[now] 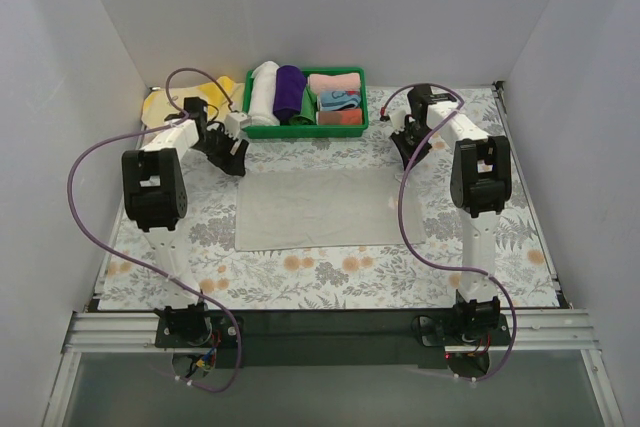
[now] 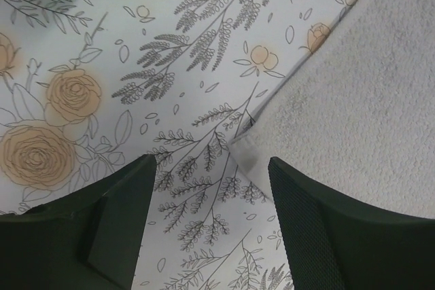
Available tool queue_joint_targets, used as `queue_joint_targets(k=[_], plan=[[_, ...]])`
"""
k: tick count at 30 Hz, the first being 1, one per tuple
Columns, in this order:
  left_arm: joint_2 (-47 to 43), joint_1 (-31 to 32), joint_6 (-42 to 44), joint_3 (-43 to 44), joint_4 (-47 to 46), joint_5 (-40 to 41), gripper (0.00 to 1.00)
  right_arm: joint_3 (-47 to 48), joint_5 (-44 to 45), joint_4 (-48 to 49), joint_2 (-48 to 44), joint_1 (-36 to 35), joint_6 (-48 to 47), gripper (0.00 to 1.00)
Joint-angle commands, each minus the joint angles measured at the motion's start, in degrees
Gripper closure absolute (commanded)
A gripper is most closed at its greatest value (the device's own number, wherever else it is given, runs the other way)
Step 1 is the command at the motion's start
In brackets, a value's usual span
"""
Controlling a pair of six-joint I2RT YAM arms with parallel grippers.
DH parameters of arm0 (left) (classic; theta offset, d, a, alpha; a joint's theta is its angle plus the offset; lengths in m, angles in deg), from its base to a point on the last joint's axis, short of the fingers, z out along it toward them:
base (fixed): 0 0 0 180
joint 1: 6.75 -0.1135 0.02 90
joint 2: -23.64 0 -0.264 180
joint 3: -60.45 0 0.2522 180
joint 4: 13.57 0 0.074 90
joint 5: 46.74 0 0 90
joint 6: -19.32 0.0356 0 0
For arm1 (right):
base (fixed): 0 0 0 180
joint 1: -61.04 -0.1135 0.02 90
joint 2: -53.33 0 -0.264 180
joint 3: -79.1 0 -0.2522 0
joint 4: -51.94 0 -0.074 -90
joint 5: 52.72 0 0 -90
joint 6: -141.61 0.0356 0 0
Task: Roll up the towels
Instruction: Fold the towel
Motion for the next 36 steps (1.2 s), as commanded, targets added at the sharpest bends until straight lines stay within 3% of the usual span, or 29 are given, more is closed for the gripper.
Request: queue_joint_targets(k=[1, 6, 15, 21, 31, 36], plan=[[0.78, 0.07, -0.87, 2.55, -1.78, 0.00, 0.38, -1.24, -1.51, -1.02, -1.62, -0.48, -0.77, 0.99], [2.02, 0.07, -0.52, 3.35, -0.73, -2.63, 0.51, -1.15, -0.72, -1.02, -1.71, -0.49, -0.86, 0.99], [-0.71, 1.03, 1.06, -2.71, -1.25, -3.26, 0.56, -0.80, -0.46, -1.02, -1.36, -0.48, -0.95, 0.99], [-1.41, 1.30, 1.50, -5.35, -2.04, -2.29, 0.66, -0.80, -0.55, -1.02, -1.36, -0.57, -0.77, 0.99], [-1.94, 4.64, 2.03, -7.46, -2.74, -0.97, 0.67, -0.80, -0.02, -1.02, -1.36, -0.48, -0.77, 0.99], [-2.47, 4.64, 1.68, -8.61, -3.80, 0.96, 0.76, -0.80, -0.02, -1.11, -1.27, -0.48, -0.77, 0.99]])
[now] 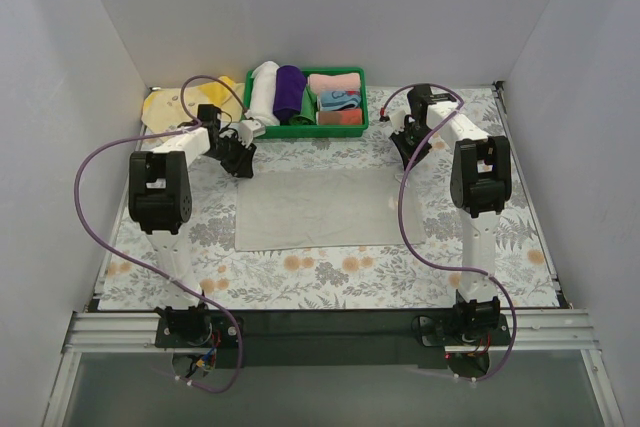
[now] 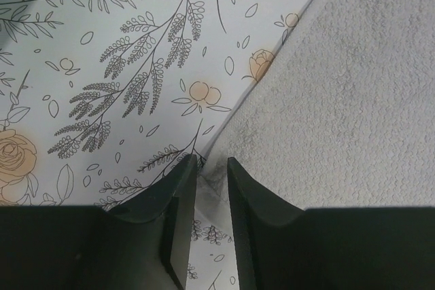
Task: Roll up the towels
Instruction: Fold the towel
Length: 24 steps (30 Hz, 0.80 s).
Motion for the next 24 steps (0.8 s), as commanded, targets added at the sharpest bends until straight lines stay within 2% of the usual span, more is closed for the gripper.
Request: queue_joint_targets(k=[1, 11, 18, 24], plan=[[-0.89, 0.55, -0.18, -2.53, 1.97, 3.63, 0.77, -0.65, 0.00, -1.08, -1.14, -0.40, -0.23, 0.99], [-3.70, -0.07, 0.17, -2.70, 1.53, 8.81, 0.66, -1.09, 0.44, -1.08, -1.49, -0.22, -0.58, 0.99], [-4.76, -0.51, -0.36, -3.67, 0.83, 10.84, 0.67, -1.09, 0.27, -1.00, -1.58, -0.31, -0.58, 0.99], [-4.06, -0.51, -0.53, -3.94, 1.09, 9.26, 0.70, -1.09, 0.18, -1.08, -1.58, -0.22, -0.58, 0.99]])
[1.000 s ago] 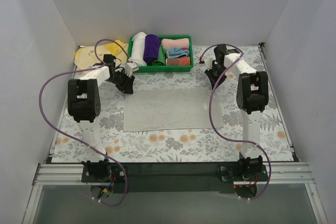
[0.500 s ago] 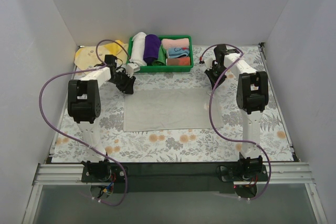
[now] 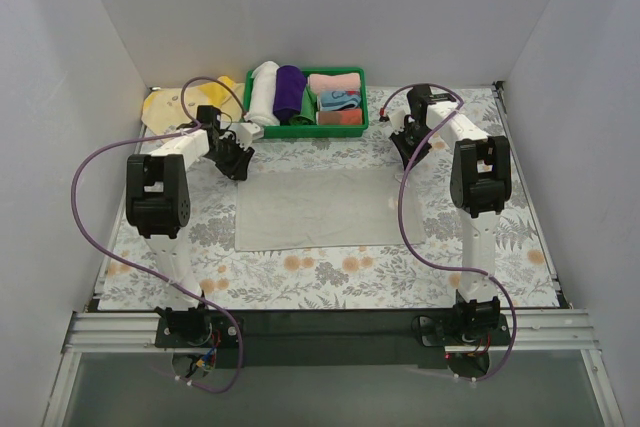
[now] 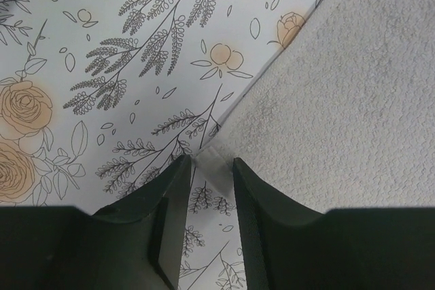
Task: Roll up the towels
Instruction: Fold the towel
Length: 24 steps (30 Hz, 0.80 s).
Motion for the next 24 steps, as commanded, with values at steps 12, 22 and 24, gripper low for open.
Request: queue_joint_targets(k=[12, 22, 24], plan=[[1.11, -0.70, -2.25, 5.29, 2.32, -3.20, 1.00, 5.04, -0.19, -0.98, -1.10, 0.83, 0.36, 0.99], [-6.17, -3.60, 2.74, 4.08, 3.28, -9.52, 1.00, 1.49, -4.75, -2.12, -8.91, 2.50, -2.88, 0.99], [-9.95, -3.61, 4.25, 0.83, 3.28, -10.23, 1.00, -1.51, -5.29, -2.12, -12.24, 2.50, -3.85, 0.99]])
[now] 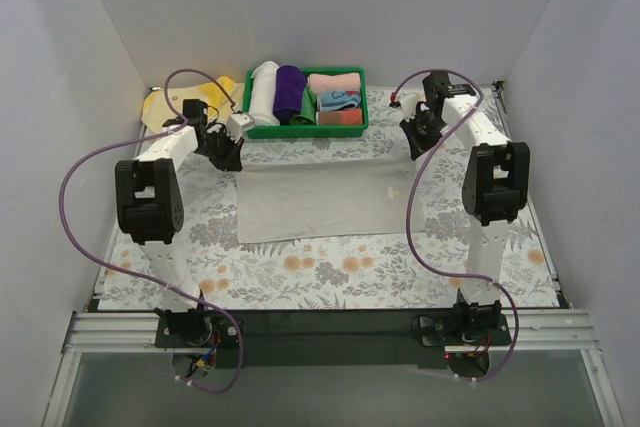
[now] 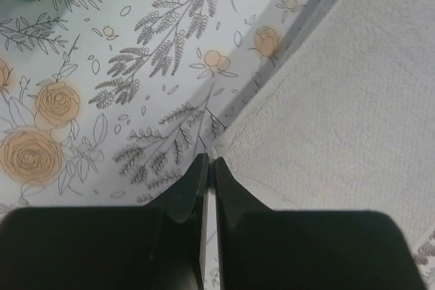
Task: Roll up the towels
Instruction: Fold the towel
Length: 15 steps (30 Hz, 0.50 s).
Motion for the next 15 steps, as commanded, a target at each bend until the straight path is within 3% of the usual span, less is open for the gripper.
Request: queue_joint_targets(k=[1, 15], plan=[[-10.15, -1.05, 4.69, -3.83, 0.73, -3.92, 1.00, -4.43, -2.88, -1.59, -7.93, -0.03, -3.43, 0.99], [-29.14, -1.05, 23.41, -27.65, 6.62, -7.61, 1.00, -29.56, -4.65, -0.98, -22.52, -0.12, -10.91, 0.99]])
